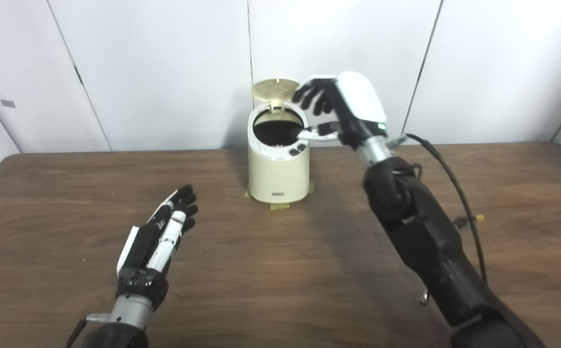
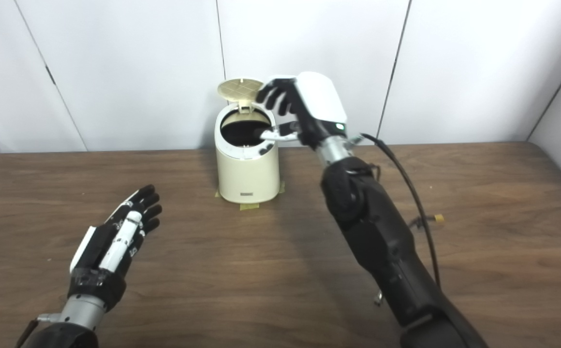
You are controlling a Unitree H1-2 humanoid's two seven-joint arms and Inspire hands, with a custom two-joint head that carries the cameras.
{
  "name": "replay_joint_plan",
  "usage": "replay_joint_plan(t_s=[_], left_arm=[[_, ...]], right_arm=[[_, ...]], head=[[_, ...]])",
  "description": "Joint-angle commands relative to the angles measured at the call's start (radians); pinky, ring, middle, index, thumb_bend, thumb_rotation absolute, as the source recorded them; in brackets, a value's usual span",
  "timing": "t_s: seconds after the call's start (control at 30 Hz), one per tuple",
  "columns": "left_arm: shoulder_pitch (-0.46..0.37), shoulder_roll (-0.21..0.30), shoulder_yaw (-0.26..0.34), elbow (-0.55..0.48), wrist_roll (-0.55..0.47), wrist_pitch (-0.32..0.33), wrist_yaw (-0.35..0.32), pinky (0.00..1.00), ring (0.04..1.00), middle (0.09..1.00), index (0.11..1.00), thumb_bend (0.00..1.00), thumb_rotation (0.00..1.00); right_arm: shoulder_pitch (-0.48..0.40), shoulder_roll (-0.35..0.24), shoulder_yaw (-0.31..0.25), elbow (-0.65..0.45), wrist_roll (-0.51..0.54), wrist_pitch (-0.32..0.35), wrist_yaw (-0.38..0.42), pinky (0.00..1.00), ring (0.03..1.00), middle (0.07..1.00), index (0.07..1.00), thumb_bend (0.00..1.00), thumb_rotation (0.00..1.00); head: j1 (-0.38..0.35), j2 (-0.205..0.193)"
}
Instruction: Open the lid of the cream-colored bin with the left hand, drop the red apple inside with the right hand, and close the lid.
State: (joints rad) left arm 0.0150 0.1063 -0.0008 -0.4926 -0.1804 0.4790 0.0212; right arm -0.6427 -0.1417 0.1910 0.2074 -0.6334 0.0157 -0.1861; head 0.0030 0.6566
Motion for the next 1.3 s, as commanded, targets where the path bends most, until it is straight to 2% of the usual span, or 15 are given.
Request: replay_joint_plan(t_s=[0.0,0.1,0.13,0.23,0.3,0.33,0.37,0.47,0.53,0.67,0.87,0.93,1.03,1.13,1.27], left_arm=[[-0.037,0.002,0.006,-0.016,0.016,-0.016,-0.002,0.93,0.902,0.907,0.897,0.26,0.63],[-0.06,-0.007,0.02,-0.011,0.009,-0.012,0.016,0.91,0.893,0.901,0.882,0.26,0.61],[-0.077,-0.012,0.026,-0.004,0.004,-0.012,0.029,0.91,0.891,0.899,0.878,0.26,0.6],[-0.125,-0.011,0.039,0.021,-0.009,-0.01,0.051,0.92,0.893,0.902,0.885,0.32,0.62],[-0.177,-0.009,0.052,0.046,-0.027,-0.01,0.077,0.91,0.891,0.902,0.886,0.31,0.64],[-0.206,-0.007,0.058,0.06,-0.034,-0.009,0.087,0.91,0.893,0.904,0.892,0.29,0.67],[-0.229,-0.002,0.063,0.073,-0.039,-0.009,0.095,0.9,0.894,0.905,0.895,0.29,0.69],[-0.314,0.034,0.056,0.127,-0.038,-0.01,0.084,0.9,0.906,0.916,0.9,0.33,0.7],[-0.376,0.078,0.033,0.169,-0.03,-0.009,0.063,0.92,0.916,0.928,0.905,0.34,0.74],[-0.512,0.162,-0.021,0.254,-0.062,-0.009,0.036,0.95,0.947,0.952,0.929,0.35,0.78],[-0.698,0.236,-0.107,0.392,-0.058,-0.009,0.015,0.95,0.95,0.946,0.916,0.38,0.68],[-0.753,0.245,-0.132,0.441,-0.042,-0.009,0.0,0.95,0.941,0.939,0.907,0.41,0.66],[-0.824,0.251,-0.163,0.512,-0.007,-0.009,-0.033,0.93,0.934,0.936,0.915,0.42,0.71],[-0.879,0.236,-0.181,0.575,0.022,-0.009,-0.049,0.91,0.933,0.933,0.916,0.4,0.71],[-0.932,0.231,-0.22,0.64,0.083,-0.009,-0.104,0.92,0.937,0.938,0.925,0.4,0.84]], right_arm=[[-0.013,0.019,-0.042,-0.07,0.075,0.024,0.014,0.38,0.411,0.483,0.513,0.52,0.0],[0.043,0.032,-0.092,-0.146,0.162,0.075,0.061,0.4,0.425,0.477,0.52,0.52,0.0],[0.065,0.035,-0.112,-0.183,0.204,0.122,0.095,0.41,0.429,0.477,0.523,0.52,0.0],[0.109,0.05,-0.156,-0.264,0.312,0.248,0.173,0.46,0.554,0.489,0.504,0.52,0.01],[0.151,0.08,-0.209,-0.333,0.441,0.344,0.22,0.54,0.644,0.652,0.5,0.51,0.13],[0.174,0.087,-0.226,-0.364,0.488,0.381,0.24,0.61,0.703,0.724,0.647,0.56,0.33],[0.193,0.089,-0.235,-0.387,0.517,0.405,0.254,0.64,0.742,0.77,0.719,0.56,0.44],[0.255,0.088,-0.251,-0.437,0.585,0.443,0.285,0.74,0.861,0.885,0.856,0.55,0.7],[0.297,0.086,-0.258,-0.463,0.625,0.452,0.297,0.82,0.92,0.938,0.898,0.6,0.82],[0.369,0.097,-0.264,-0.507,0.669,0.453,0.284,0.84,0.924,0.944,0.899,0.58,0.89],[0.441,0.115,-0.271,-0.538,0.709,0.449,0.271,0.86,0.937,0.942,0.896,0.57,0.93],[0.458,0.123,-0.267,-0.544,0.711,0.446,0.264,0.87,0.935,0.942,0.902,0.57,0.94],[0.478,0.135,-0.258,-0.552,0.703,0.442,0.249,0.84,0.922,0.936,0.903,0.57,0.95],[0.494,0.144,-0.254,-0.556,0.711,0.436,0.243,0.83,0.914,0.934,0.904,0.56,0.97],[0.511,0.153,-0.254,-0.558,0.733,0.437,0.244,0.84,0.923,0.941,0.907,0.54,0.99]], head=[[0.001,0.0],[0.007,-0.003],[0.008,-0.005],[0.007,-0.01],[0.007,-0.012],[0.007,-0.014],[0.008,-0.015],[0.012,-0.019],[0.013,-0.02],[0.026,-0.029],[0.03,-0.041],[0.027,-0.044],[0.025,-0.048],[0.023,-0.05],[0.024,-0.05]])
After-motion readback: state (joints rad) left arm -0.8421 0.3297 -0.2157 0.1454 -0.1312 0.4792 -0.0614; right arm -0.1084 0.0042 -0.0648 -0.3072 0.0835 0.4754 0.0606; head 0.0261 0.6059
